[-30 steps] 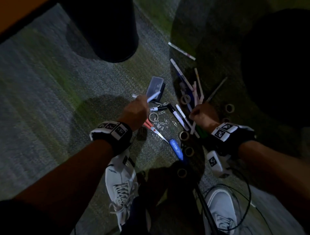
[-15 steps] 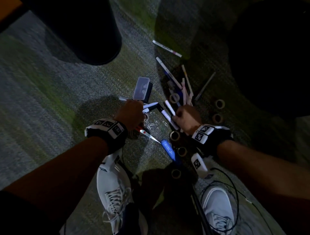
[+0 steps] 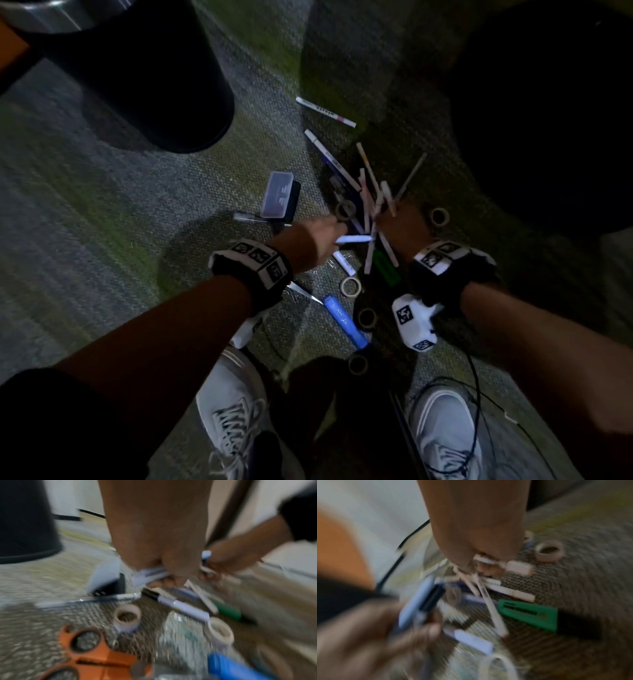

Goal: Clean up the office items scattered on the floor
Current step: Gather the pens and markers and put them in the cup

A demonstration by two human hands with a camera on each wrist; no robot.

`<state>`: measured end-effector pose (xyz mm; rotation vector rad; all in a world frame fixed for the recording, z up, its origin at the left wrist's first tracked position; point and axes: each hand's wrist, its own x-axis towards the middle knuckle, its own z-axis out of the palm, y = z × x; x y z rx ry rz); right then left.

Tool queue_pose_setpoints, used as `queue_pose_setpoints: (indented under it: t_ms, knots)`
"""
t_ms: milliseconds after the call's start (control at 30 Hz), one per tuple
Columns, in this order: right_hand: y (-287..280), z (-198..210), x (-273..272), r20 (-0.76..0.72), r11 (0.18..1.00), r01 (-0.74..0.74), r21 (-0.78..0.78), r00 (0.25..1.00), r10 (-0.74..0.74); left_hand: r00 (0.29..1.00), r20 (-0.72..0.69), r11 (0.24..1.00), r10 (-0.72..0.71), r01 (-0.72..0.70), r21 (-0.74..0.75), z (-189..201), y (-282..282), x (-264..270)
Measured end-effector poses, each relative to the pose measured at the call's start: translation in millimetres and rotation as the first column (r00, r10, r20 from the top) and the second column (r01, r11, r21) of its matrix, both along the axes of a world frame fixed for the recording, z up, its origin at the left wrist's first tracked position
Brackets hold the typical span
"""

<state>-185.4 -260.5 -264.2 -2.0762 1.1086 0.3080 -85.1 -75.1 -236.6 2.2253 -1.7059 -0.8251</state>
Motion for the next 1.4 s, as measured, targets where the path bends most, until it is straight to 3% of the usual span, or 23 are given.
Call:
queue_pose_setpoints:
  t_ms: [100, 200, 300, 467, 633, 733, 833, 933, 1067, 1167, 1233, 1333, 1400]
  knots:
    - [16.5, -2.1, 5.5, -0.137, 0.971, -0.178, -0.157, 0.978, 0.158, 0.991, 0.107, 0.991, -0.078, 0.065, 0.118, -0.4, -4.4, -3.1]
    - [29.4, -5.1, 8.5, -0.23, 0.936, -0.243, -0.255, 0.955, 0.186, 0.981, 0.166, 0.994, -0.102, 0.095, 0.051, -9.5, 3.1, -2.4]
    - [36.6, -6.5, 9.5, -0.2, 0.898, -0.3, -0.321, 0.949, 0.245, 0.975, 0.192, 0.994, -0.112, 0.107, 0.034, -19.1, 5.8, 0.6]
    - [36.7, -8.6, 7.1, -0.228, 0.929, -0.324, -0.178, 0.932, 0.281, 0.983, 0.144, 0.993, -0.111, 0.104, 0.049, -12.1, 11.6, 6.7]
    - [17.1, -5.4, 2.2, -0.181, 0.899, -0.438, 0.005, 0.883, 0.432, 0.984, 0.143, 0.991, -0.105, 0.091, 0.099, 19.2, 16.4, 16.3]
    - [2.3, 7.2, -3.7, -0.118, 0.909, -0.354, 0.219, 0.915, 0.385, 0.994, 0.082, 0.986, 0.068, -0.079, 0.146, 34.8, 26.3, 26.2]
    - [-4.9, 25.6, -8.4, -0.081, 0.91, -0.242, 0.338, 0.955, 0.285, 0.968, 0.007, 0.967, 0.251, -0.251, 0.049, 41.9, 33.1, 31.9]
    - [-5.1, 51.9, -6.2, 0.031, 0.858, -0.127, 0.498, 0.991, 0.128, 0.78, -0.28, 0.827, 0.559, -0.546, 0.13, 57.4, 30.2, 41.7]
    - [3.0, 104.3, 6.3, 0.128, 0.736, -0.037, 0.676, 0.989, -0.067, 0.539, -0.58, 0.726, 0.611, -0.674, 0.137, 94.0, 20.3, 50.3]
    - [11.2, 154.6, 18.8, 0.142, 0.676, -0.032, 0.736, 0.984, -0.108, 0.359, -0.653, 0.606, 0.667, -0.771, 0.194, 134.3, 11.6, 55.3]
    - [13.7, 196.1, 27.7, 0.177, 0.686, -0.074, 0.724, 0.981, -0.081, 0.32, -0.693, 0.574, 0.646, -0.802, 0.166, 172.2, 7.4, 58.6]
    - [9.9, 273.8, 44.4, 0.258, 0.746, -0.147, 0.65, 0.965, -0.035, 0.376, -0.696, 0.563, 0.612, -0.825, 0.049, 248.4, 5.5, 68.7]
    - [8.2, 333.7, 55.0, 0.346, 0.766, -0.196, 0.612, 0.937, -0.036, 0.366, -0.726, 0.53, 0.583, -0.848, -0.002, 306.2, 3.0, 76.4]
